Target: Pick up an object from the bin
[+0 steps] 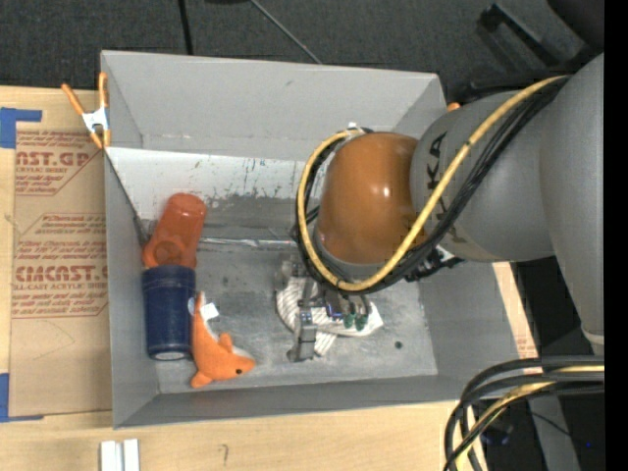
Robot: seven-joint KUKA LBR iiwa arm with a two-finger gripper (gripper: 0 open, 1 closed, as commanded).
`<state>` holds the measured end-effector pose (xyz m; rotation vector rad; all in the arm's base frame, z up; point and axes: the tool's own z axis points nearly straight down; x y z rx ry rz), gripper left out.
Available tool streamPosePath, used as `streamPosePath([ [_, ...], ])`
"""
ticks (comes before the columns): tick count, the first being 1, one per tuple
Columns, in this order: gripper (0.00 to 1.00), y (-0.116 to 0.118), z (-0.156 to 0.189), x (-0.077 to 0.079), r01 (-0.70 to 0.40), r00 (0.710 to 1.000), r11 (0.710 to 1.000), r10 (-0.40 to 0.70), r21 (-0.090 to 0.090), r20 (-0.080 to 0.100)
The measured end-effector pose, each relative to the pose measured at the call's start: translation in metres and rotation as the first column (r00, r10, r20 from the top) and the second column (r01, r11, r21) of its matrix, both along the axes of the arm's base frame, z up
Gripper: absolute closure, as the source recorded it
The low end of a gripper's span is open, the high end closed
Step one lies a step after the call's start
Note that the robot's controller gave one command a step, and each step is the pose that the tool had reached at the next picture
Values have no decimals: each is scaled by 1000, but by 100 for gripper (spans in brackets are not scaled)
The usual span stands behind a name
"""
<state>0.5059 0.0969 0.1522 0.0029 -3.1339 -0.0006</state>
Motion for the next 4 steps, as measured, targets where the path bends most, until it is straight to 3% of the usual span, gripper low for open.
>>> streamPosePath([
  [1, 0, -1, 4, 2, 1, 1000, 1000, -1, 1, 8],
  [2, 0, -44, -45, 10, 71, 997, 997, -71, 2, 13],
  [3, 0, -76, -85, 9, 71, 997, 997, -71, -1, 6],
  [4, 0, -70, -82, -4, 175, 984, 985, -175, 1, 9],
])
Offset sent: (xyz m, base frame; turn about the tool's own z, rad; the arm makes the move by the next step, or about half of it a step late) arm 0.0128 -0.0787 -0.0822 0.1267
